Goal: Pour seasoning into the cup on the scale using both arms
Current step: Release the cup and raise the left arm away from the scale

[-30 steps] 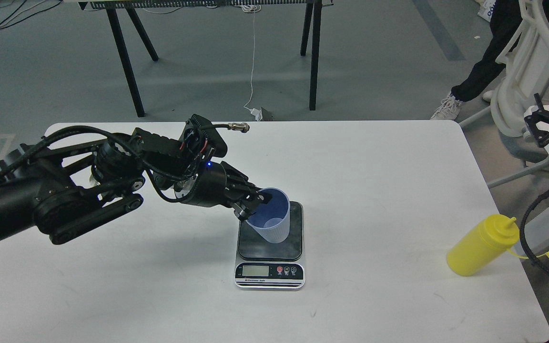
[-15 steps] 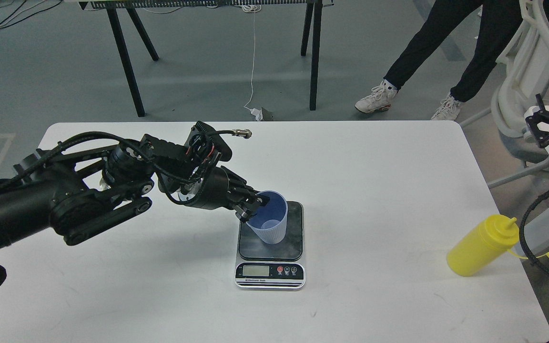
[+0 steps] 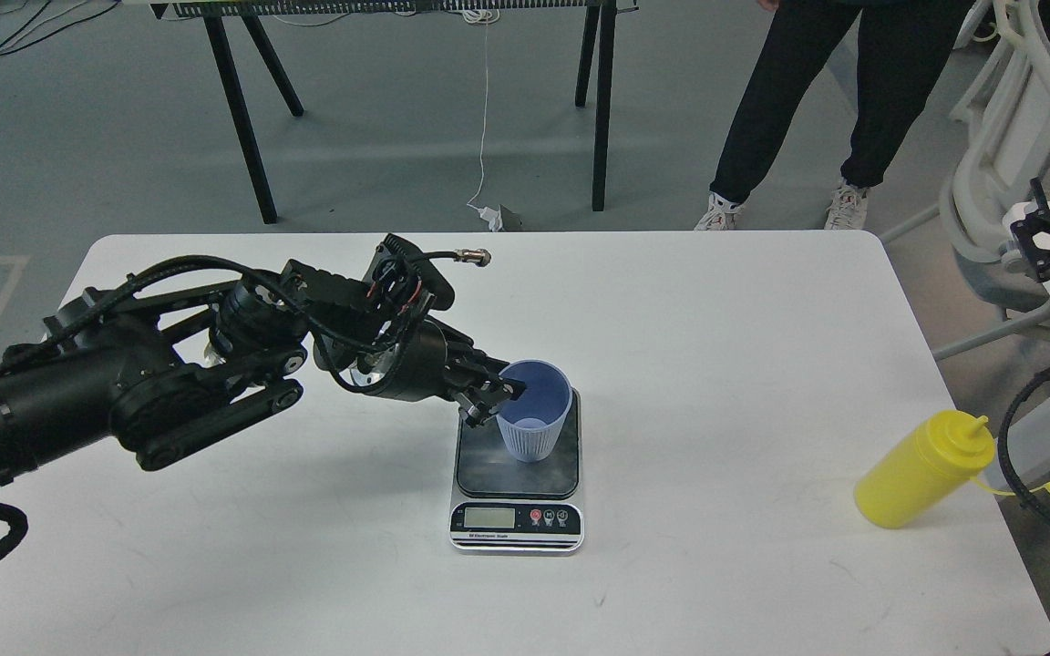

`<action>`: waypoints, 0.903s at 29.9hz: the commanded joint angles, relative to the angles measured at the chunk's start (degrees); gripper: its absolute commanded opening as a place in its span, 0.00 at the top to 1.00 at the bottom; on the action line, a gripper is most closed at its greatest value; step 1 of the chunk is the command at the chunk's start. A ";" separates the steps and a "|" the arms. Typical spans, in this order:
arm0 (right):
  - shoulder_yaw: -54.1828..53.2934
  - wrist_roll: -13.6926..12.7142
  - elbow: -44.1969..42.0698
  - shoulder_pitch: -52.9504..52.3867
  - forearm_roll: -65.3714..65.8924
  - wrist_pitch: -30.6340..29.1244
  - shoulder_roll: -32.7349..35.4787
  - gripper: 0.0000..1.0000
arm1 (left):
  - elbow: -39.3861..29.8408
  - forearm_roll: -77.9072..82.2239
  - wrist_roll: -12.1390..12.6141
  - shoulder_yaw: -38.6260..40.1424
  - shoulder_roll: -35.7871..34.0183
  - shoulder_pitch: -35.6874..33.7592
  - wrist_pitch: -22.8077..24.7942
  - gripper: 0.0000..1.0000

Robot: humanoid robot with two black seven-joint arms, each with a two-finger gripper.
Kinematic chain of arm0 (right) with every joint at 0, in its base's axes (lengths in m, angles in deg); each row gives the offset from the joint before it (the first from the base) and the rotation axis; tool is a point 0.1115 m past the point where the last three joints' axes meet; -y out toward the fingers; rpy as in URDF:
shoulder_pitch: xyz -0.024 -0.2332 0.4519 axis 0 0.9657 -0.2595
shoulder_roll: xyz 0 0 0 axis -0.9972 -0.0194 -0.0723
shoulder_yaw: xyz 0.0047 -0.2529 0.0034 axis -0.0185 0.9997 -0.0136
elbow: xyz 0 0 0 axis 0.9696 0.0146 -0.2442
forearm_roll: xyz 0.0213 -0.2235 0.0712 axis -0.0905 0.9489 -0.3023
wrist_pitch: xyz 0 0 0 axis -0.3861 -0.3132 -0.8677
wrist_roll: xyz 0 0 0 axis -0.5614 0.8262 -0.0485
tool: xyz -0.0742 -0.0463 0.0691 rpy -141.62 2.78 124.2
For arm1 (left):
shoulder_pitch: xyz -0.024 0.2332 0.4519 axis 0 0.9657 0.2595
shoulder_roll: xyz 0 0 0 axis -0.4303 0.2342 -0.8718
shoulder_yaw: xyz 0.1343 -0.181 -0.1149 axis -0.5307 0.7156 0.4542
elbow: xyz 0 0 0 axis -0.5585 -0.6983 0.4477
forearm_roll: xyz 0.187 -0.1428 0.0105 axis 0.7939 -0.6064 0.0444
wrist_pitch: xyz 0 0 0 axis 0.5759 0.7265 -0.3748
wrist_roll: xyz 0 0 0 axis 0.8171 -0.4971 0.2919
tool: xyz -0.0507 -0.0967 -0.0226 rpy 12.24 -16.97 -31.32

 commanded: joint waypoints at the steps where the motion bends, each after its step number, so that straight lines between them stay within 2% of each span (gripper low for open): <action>1: -0.70 -0.09 2.66 3.12 -0.61 0.00 2.46 0.01 | -0.71 -2.74 -0.31 1.80 -0.74 -0.64 -0.89 0.18; 5: -4.38 -0.09 9.07 12.16 -1.40 0.00 6.42 0.01 | -0.62 -16.52 -0.57 8.38 -3.46 -0.82 -1.68 0.11; 9: -9.74 0.00 18.73 26.38 -3.60 0.00 9.85 0.01 | 0.78 -38.12 -0.66 14.88 -4.61 -0.55 -2.03 0.01; 15: -14.76 0.88 28.85 45.29 -3.87 0.00 9.24 0.01 | 11.49 -75.82 -0.84 18.76 -3.64 -0.11 -2.12 0.01; 20: -14.50 1.32 34.21 55.32 -3.61 0.00 2.57 0.01 | 22.48 -98.87 -1.54 19.47 -0.83 -0.46 -3.18 0.00; 23: -13.54 1.32 36.15 59.63 -2.64 0.00 -1.12 0.01 | 24.43 -108.99 -1.36 20.78 -0.83 -0.12 -2.83 0.00; 27: -11.78 1.41 36.33 60.17 1.22 0.00 -8.05 0.01 | 25.48 -116.13 -1.71 23.33 -1.36 0.76 -2.92 0.00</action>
